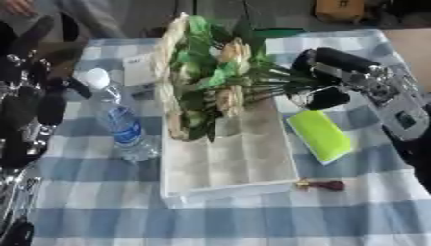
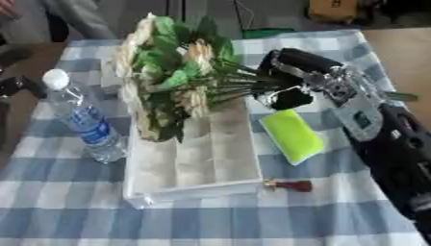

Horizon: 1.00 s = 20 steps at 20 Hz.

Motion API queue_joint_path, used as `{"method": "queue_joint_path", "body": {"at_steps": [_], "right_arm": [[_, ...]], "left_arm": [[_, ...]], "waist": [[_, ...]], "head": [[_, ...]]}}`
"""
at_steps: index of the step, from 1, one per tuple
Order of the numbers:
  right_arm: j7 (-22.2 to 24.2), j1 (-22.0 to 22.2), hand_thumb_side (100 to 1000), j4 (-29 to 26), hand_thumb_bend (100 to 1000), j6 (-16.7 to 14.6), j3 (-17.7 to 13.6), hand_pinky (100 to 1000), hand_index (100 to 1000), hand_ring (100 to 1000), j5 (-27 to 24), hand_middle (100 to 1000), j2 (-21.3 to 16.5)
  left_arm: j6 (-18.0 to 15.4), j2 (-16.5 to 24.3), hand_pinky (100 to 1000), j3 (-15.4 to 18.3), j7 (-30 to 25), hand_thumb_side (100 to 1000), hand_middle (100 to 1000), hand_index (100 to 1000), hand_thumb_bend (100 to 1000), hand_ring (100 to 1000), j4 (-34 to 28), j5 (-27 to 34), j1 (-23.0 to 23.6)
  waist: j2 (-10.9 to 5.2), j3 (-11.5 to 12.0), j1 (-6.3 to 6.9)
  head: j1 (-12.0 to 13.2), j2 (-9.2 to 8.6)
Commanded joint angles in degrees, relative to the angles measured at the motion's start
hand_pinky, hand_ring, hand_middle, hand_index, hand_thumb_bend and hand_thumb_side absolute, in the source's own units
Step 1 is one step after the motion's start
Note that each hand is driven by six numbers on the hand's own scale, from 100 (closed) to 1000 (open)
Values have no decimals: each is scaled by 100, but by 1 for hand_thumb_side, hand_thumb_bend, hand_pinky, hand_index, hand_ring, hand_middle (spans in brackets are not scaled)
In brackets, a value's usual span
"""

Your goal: Pick up objects on the table and place them in the box.

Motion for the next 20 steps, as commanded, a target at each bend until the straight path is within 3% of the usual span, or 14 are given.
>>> {"method": "queue_joint_path", "body": {"at_steps": [1,19,20], "right_arm": [[33,-104,381,8,100,-73,27,100,499,292,89,392,34],[154,-64,428,83,100,-233,101,106,515,308,116,406,174],[178,-61,571,74,100,-259,114,266,638,427,120,507,169]], "left_arm": [[-3,71,471,6,-21,436,974,939,545,823,-122,17,-53],[6,67,470,-1,-31,438,975,940,542,820,-122,17,-61],[6,68,470,-2,-32,438,975,940,542,819,-122,17,-61]], "waist": [[-67,16,-6],[-64,14,-16],[-66,12,-16]], "head": [[-15,24],[-12,24],[-11,24]]}}
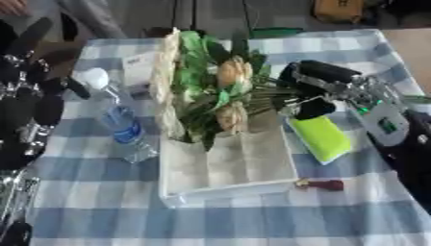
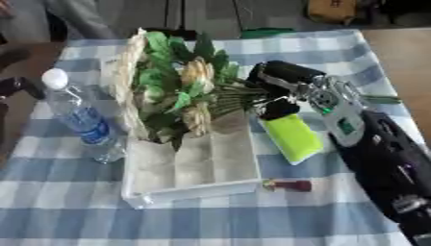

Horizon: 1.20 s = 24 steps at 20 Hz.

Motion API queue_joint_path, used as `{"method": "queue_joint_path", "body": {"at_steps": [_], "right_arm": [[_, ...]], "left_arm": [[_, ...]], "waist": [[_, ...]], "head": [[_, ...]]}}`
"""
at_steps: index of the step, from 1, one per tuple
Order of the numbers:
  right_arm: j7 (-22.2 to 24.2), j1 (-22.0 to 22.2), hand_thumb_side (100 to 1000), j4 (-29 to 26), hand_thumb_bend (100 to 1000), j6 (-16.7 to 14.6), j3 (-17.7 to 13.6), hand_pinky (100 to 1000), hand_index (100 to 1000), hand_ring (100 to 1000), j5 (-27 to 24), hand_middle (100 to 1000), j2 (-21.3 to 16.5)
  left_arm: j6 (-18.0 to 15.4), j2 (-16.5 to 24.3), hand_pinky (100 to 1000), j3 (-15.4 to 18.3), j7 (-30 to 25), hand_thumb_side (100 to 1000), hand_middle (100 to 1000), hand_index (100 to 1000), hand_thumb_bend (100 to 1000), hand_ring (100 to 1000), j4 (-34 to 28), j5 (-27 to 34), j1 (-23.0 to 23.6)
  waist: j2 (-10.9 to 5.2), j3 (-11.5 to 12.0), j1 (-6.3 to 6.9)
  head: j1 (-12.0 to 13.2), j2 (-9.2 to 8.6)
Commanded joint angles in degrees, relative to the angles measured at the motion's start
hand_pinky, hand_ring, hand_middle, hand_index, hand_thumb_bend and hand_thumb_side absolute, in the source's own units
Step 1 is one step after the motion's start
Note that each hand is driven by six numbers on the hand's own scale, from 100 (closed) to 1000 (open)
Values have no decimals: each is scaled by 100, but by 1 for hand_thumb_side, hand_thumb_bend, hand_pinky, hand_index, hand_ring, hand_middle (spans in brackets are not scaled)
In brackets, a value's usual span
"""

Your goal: Pick up objects on the table and place them in the box.

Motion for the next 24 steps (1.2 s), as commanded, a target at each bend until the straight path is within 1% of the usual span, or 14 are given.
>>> {"method": "queue_joint_path", "body": {"at_steps": [1,2,3,4,5,6,7,8,9,12,13,16,20,24], "right_arm": [[86,-66,571,-107,100,-103,11,266,638,427,5,507,-61],[145,-60,727,-121,100,-159,21,421,755,546,14,616,-68],[228,-54,727,-133,100,-231,28,421,755,546,19,616,-76],[305,-49,828,-139,100,-288,23,590,845,668,14,737,-80],[380,-44,828,-145,100,-348,13,590,845,668,-9,737,-84],[439,-41,861,-150,160,-390,-1,674,880,730,-37,788,-88],[487,-38,861,-154,160,-421,-15,674,880,730,-70,788,-92],[522,-36,880,-157,204,-439,-30,751,910,778,-99,838,-96],[540,-33,880,-158,204,-448,-48,751,910,778,-131,838,-100],[557,-28,886,-164,246,-464,-86,806,933,806,-200,871,-109],[555,-27,886,-170,246,-469,-96,806,933,806,-218,871,-110],[556,-26,879,-215,302,-510,-107,862,952,847,-230,905,-121],[544,-16,882,-307,313,-578,-116,867,953,850,-211,908,-142],[502,0,888,-336,297,-556,-149,859,951,842,-232,902,-155]], "left_arm": [[-11,69,470,-1,-12,438,975,940,542,819,-122,17,-59],[-10,69,470,-2,-13,438,975,940,542,818,-122,17,-59],[-9,69,470,-3,-14,438,975,940,542,818,-122,17,-60],[-10,69,470,-4,-15,438,975,940,542,816,-122,17,-60],[-10,70,470,-3,-14,438,975,940,542,816,-122,17,-61],[-11,71,469,-3,-14,438,975,940,542,816,-122,17,-61],[-11,72,469,-3,-14,438,975,940,542,816,-122,16,-60],[-11,72,469,-3,-14,439,975,940,541,814,-122,15,-59],[-10,72,469,-2,-13,439,975,940,541,814,-122,14,-59],[-9,73,469,-3,-13,438,975,940,541,813,-122,14,-61],[-9,73,469,-3,-12,438,975,940,541,813,-122,15,-62],[-10,75,469,-3,-13,437,975,940,542,811,-122,18,-64],[-9,76,469,-4,-16,437,974,940,542,809,-122,18,-63],[-9,75,468,-1,-17,437,975,940,541,806,-122,18,-63]], "waist": [[-71,-8,-1],[-73,-10,-1],[-74,-13,-1],[-75,-14,0],[-76,-16,2],[-76,-18,3],[-76,-19,4],[-76,-21,5],[-77,-23,5],[-78,-26,3],[-78,-27,3],[-80,-27,4],[-82,-28,1],[-81,-35,0]], "head": [[11,24],[11,24],[13,24],[15,24],[20,24],[23,24],[25,24],[27,24],[29,24],[43,24],[48,24],[58,24],[66,24],[78,24]]}}
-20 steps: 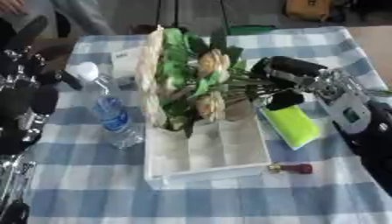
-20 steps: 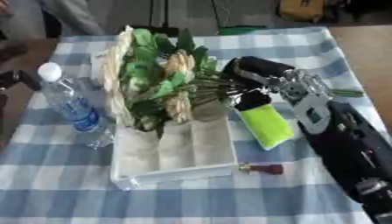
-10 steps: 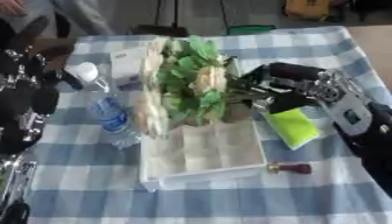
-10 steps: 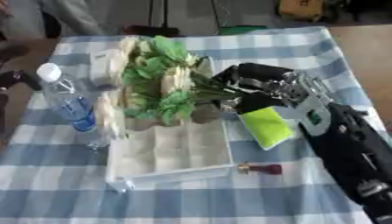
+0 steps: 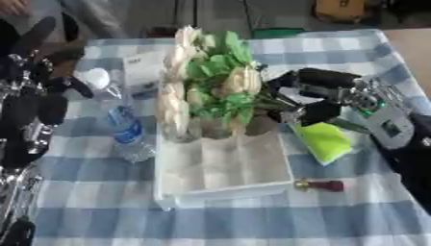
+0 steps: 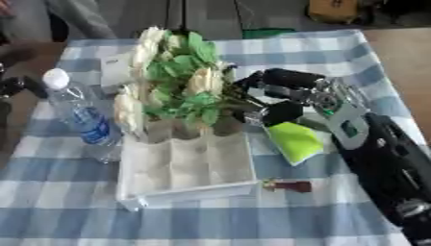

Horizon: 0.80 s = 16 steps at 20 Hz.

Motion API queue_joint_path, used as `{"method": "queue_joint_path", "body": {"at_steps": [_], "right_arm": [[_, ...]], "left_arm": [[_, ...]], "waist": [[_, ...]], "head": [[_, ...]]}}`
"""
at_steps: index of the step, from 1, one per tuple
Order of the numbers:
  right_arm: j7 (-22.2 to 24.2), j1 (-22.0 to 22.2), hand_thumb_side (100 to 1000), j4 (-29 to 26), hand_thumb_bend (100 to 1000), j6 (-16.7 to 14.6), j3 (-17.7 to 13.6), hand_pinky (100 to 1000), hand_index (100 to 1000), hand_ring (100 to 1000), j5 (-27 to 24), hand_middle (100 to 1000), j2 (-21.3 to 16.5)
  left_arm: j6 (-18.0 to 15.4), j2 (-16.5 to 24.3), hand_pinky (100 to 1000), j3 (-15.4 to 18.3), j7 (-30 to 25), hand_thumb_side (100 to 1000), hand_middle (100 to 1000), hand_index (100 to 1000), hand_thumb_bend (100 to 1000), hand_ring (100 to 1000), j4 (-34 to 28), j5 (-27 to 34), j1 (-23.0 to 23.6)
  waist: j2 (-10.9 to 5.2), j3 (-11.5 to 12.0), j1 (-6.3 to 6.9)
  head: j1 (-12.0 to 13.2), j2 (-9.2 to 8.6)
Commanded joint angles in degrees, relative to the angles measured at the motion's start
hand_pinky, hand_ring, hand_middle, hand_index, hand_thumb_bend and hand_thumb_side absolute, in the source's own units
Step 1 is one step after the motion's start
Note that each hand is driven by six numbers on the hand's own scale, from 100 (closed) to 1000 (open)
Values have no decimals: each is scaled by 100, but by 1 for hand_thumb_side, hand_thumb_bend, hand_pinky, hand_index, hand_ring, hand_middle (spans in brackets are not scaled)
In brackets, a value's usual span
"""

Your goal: Pick up objects on the table and place them in the box.

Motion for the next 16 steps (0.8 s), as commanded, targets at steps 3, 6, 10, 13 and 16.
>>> {"method": "queue_joint_path", "body": {"at_steps": [3,6,10,13,16], "right_arm": [[-95,-77,891,-163,275,32,-113,846,943,834,-119,897,-145],[-219,-58,896,-207,153,84,-172,797,915,790,-320,858,-153],[-570,-33,881,-387,100,210,-278,726,874,721,-955,800,-184],[-893,-9,797,-615,100,372,-366,679,847,661,-1371,757,-217],[-1074,24,762,-841,100,551,-419,663,831,638,-1730,739,-254]], "left_arm": [[-10,74,468,2,-14,437,975,940,541,805,-122,16,-56],[-11,72,468,6,-13,437,975,940,541,804,-122,14,-54],[-12,71,468,10,-10,437,974,940,541,804,-122,10,-50],[-12,69,468,12,-9,437,974,940,541,803,-122,8,-47],[-15,70,468,16,-6,437,974,940,541,803,-122,7,-43]], "waist": [[-82,-10,-9],[-81,-20,-7],[-82,-34,-5],[-85,-47,-3],[-85,-56,-1]], "head": [[33,24],[41,24],[50,24],[60,24],[66,24]]}}
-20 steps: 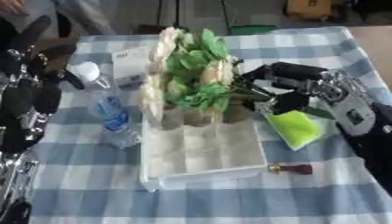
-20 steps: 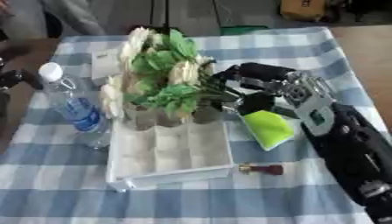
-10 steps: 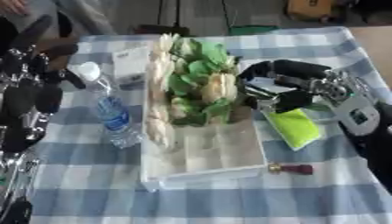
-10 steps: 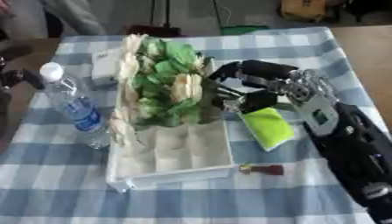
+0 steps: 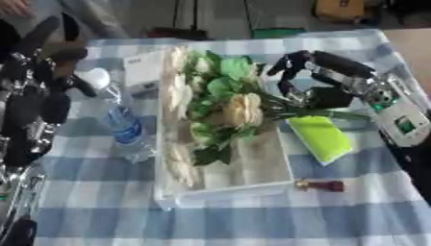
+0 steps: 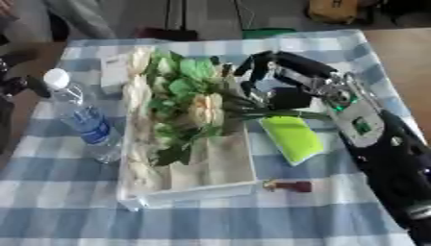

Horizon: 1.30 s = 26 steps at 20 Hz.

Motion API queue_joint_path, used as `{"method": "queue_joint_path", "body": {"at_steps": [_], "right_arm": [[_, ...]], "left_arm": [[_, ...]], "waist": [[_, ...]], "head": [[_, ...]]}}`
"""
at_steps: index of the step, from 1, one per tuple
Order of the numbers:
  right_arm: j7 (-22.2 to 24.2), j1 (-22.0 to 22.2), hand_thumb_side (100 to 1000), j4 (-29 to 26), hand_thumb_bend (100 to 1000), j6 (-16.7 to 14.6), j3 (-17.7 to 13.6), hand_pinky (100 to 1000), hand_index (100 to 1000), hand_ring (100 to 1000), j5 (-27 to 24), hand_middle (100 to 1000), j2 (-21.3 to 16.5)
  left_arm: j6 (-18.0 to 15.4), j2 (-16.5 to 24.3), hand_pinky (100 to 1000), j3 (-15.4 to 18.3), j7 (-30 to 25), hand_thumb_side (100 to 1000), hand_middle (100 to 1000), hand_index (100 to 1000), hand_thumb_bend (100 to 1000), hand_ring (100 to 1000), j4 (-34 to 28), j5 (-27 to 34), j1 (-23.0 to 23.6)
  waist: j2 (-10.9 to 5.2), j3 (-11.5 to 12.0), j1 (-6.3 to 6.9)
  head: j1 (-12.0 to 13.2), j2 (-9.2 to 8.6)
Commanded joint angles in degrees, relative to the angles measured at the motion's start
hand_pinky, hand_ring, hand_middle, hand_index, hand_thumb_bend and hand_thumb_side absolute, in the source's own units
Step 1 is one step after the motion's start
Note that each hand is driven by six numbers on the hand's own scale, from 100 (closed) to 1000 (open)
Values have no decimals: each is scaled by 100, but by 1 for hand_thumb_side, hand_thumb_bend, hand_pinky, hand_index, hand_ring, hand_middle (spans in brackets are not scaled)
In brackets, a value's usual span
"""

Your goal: Pick up objects on the table and place them in the box.

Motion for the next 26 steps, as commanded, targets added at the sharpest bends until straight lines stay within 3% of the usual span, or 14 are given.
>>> {"method": "queue_joint_path", "body": {"at_steps": [1,8,14,26], "right_arm": [[-228,-53,742,-378,100,180,-133,657,823,629,-425,731,-178],[-618,11,672,-1082,100,492,-292,651,806,620,-849,714,-273],[-596,88,665,-1598,100,736,-351,658,807,623,-1250,710,-354],[-572,226,674,-1904,100,1025,-543,659,804,622,-1443,701,-400]], "left_arm": [[-14,71,468,17,-4,438,974,940,540,803,-122,6,-41],[-12,68,467,15,-8,440,975,940,539,803,-122,2,-38],[-21,71,467,18,-2,439,975,940,538,803,-122,4,-34],[-15,69,466,9,20,462,975,940,521,803,-122,23,-19]], "waist": [[-85,-15,-2],[-83,-38,-1],[-92,-69,13],[-103,-139,35]], "head": [[23,24],[47,24],[62,24],[80,24]]}}
